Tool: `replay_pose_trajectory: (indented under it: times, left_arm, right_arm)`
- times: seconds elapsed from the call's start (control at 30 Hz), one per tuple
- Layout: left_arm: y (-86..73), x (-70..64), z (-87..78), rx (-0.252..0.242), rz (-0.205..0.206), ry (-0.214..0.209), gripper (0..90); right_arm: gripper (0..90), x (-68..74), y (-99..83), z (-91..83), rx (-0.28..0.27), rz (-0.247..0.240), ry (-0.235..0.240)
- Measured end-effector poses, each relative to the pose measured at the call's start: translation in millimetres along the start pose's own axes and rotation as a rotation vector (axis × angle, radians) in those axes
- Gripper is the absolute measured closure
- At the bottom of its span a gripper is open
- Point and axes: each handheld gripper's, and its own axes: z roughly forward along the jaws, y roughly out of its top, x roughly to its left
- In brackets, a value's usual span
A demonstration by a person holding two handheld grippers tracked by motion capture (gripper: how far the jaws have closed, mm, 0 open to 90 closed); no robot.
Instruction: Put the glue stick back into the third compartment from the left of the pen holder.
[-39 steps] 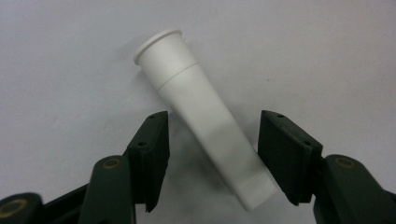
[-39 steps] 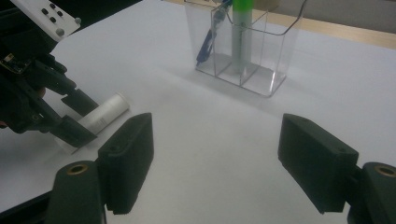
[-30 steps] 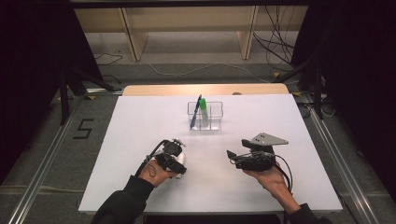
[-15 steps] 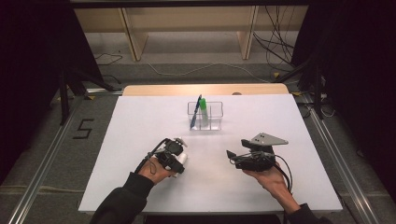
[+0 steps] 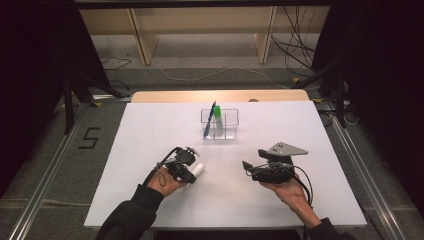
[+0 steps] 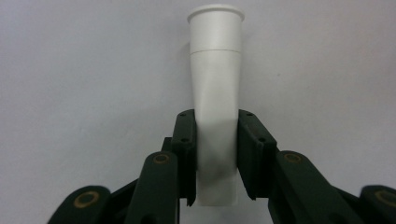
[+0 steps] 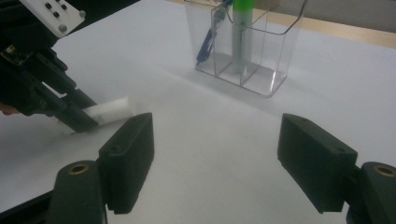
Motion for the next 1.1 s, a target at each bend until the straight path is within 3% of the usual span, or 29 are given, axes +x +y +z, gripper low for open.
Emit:
replay_pose_trajectory:
  times: [0.07, 0.47, 0.7, 0.93, 1.1]
  left_arm:
    - [0.1, 1.8, -3.8, -0.038, -0.007, -0.022, 70.8]
    - [-3.6, -1.0, -24.7, -0.333, -0.044, -0.052, 70.8]
    - [-4.2, -14.4, -29.8, -0.417, -0.022, -0.058, 70.8]
    - [-8.2, -21.6, -32.2, -0.51, -0.048, -0.103, 70.8]
    - [-10.3, -27.5, -31.9, -0.534, -0.043, -0.121, 70.7]
  right_arm:
    - [28.1, 0.1, 0.1, 0.0, 0.001, 0.001, -0.002]
    - [27.8, 0.3, 1.3, -0.4, -0.029, 0.043, 0.042]
    - [26.6, 1.3, 2.7, -1.0, -0.052, 0.087, 0.083]
    - [24.8, 4.5, 4.4, 1.2, -0.067, 0.122, 0.136]
    - [23.9, 8.0, 6.7, 4.1, -0.08, 0.145, 0.173]
